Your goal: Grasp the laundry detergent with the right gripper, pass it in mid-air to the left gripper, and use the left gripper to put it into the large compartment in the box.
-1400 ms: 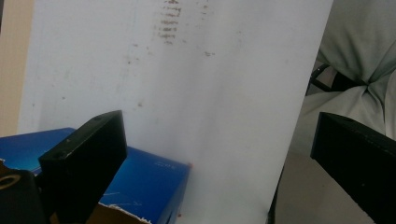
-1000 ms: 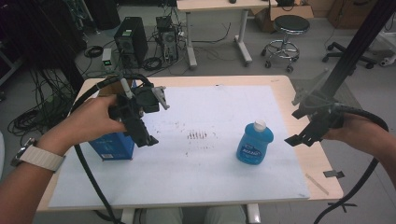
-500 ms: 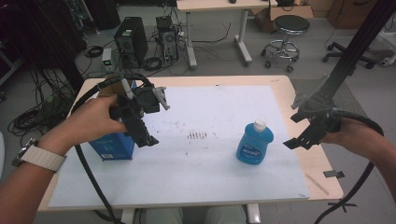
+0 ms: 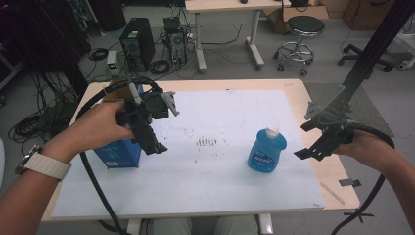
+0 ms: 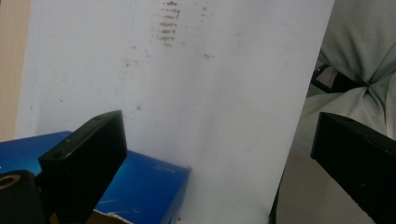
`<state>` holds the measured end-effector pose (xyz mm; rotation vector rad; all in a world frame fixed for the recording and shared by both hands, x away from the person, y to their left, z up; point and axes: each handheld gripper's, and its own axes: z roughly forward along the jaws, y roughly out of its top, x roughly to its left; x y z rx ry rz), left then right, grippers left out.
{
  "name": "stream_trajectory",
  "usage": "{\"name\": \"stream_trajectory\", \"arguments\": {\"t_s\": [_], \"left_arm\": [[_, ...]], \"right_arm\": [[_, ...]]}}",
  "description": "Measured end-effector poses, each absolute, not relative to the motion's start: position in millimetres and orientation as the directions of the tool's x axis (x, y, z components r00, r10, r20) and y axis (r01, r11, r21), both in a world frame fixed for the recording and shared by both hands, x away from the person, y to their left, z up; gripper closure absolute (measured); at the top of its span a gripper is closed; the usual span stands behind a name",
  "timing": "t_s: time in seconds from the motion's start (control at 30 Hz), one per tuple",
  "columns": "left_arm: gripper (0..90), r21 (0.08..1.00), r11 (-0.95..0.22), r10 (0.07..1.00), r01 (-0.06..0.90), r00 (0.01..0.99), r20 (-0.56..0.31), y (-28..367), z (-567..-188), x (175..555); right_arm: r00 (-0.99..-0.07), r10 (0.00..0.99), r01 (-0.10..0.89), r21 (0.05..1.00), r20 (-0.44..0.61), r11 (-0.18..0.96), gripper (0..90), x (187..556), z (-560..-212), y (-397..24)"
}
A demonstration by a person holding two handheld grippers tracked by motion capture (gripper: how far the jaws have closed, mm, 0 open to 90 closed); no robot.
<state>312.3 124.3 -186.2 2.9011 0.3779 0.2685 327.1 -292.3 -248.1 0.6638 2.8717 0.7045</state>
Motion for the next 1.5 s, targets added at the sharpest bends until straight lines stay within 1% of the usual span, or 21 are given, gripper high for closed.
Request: {"name": "stream_trajectory", "arguments": {"t_s": [0.83,1.17,1.5], "left_arm": [[4.2,0.226,-0.942,0.281,0.247,0.950,0.136,122,-191,317],[4.2,0.224,-0.941,0.289,0.255,0.948,0.133,122,-193,319],[4.1,0.224,-0.939,0.295,0.262,0.947,0.126,120,-197,321]], "right_arm": [[-0.914,0.405,0.342,0.580,0.023,0.740,5.7,339,-282,-306],[-0.915,0.403,0.340,0.594,0.028,0.729,5.6,343,-295,-307],[-0.917,0.396,0.331,0.634,0.042,0.699,5.7,345,-307,-309]]}}
